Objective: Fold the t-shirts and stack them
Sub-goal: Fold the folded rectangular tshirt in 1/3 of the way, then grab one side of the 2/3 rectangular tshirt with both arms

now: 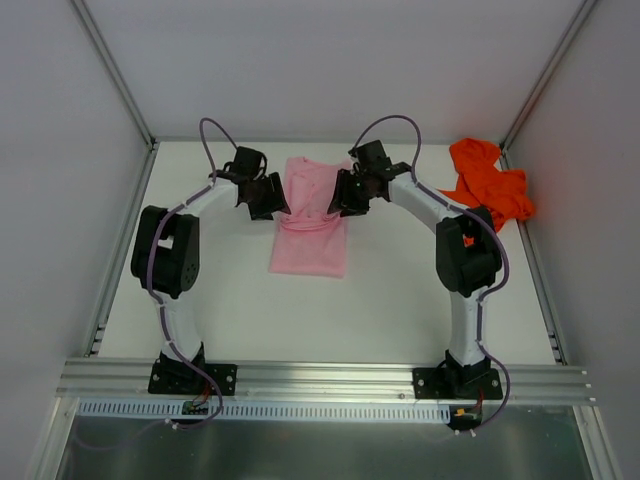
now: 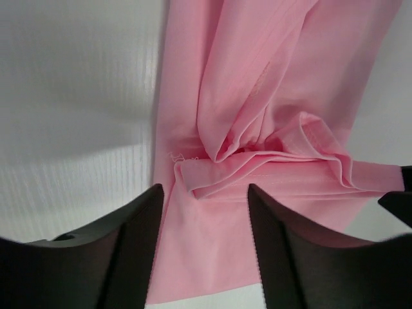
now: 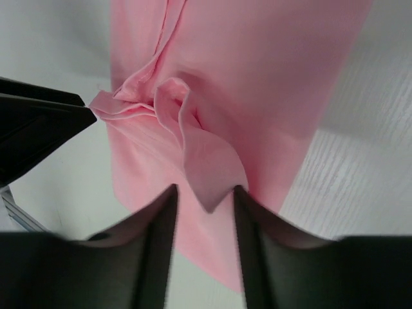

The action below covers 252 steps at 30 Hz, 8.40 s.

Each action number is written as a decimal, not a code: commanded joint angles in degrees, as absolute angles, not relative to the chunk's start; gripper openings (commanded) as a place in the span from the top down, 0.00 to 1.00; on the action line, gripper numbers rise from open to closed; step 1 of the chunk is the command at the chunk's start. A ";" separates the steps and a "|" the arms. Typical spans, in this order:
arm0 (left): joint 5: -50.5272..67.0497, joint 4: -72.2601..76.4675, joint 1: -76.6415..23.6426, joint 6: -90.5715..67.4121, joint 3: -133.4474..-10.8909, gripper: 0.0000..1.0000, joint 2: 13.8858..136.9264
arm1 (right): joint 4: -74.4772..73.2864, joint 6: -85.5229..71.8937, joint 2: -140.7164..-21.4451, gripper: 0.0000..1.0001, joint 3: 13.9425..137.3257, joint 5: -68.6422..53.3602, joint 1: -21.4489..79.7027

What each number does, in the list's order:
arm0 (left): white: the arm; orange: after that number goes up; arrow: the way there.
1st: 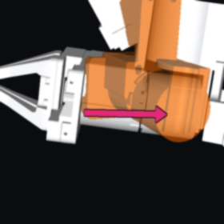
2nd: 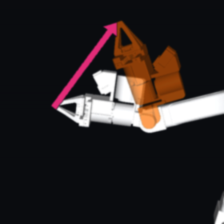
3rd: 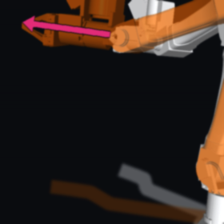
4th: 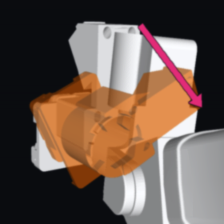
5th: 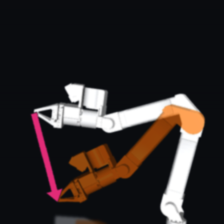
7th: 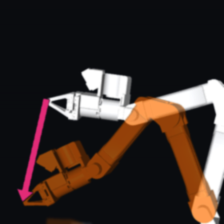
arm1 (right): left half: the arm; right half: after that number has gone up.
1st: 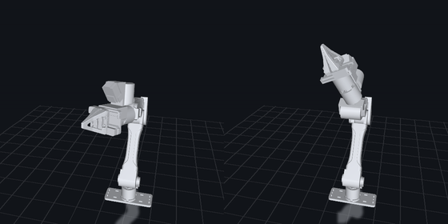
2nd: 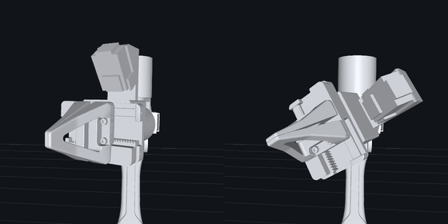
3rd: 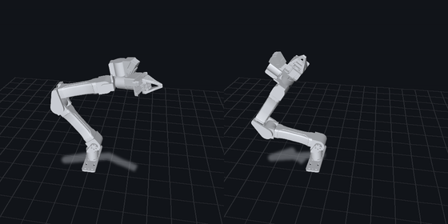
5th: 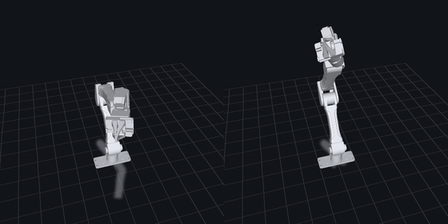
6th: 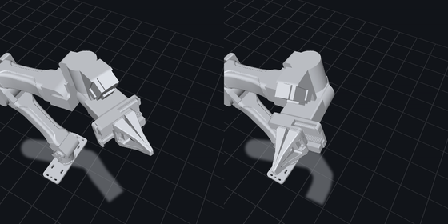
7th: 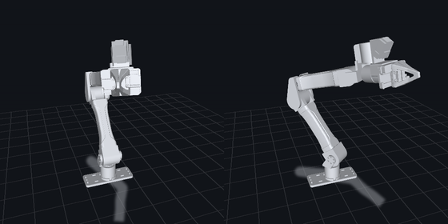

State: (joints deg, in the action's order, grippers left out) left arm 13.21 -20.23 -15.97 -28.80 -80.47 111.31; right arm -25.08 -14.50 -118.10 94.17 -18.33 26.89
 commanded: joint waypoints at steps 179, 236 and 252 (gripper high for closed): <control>9.14 -6.42 -17.40 -33.40 -40.78 0.59 94.13 | -3.25 -29.36 -99.84 0.97 50.89 3.08 40.43; 12.30 -4.04 -15.29 -38.76 -36.91 0.68 94.04 | -4.22 -28.48 -100.72 0.97 52.47 2.99 40.52; 13.09 -2.73 -15.29 -38.94 -36.30 0.85 94.83 | -4.57 -28.56 -101.25 0.98 53.00 2.81 40.52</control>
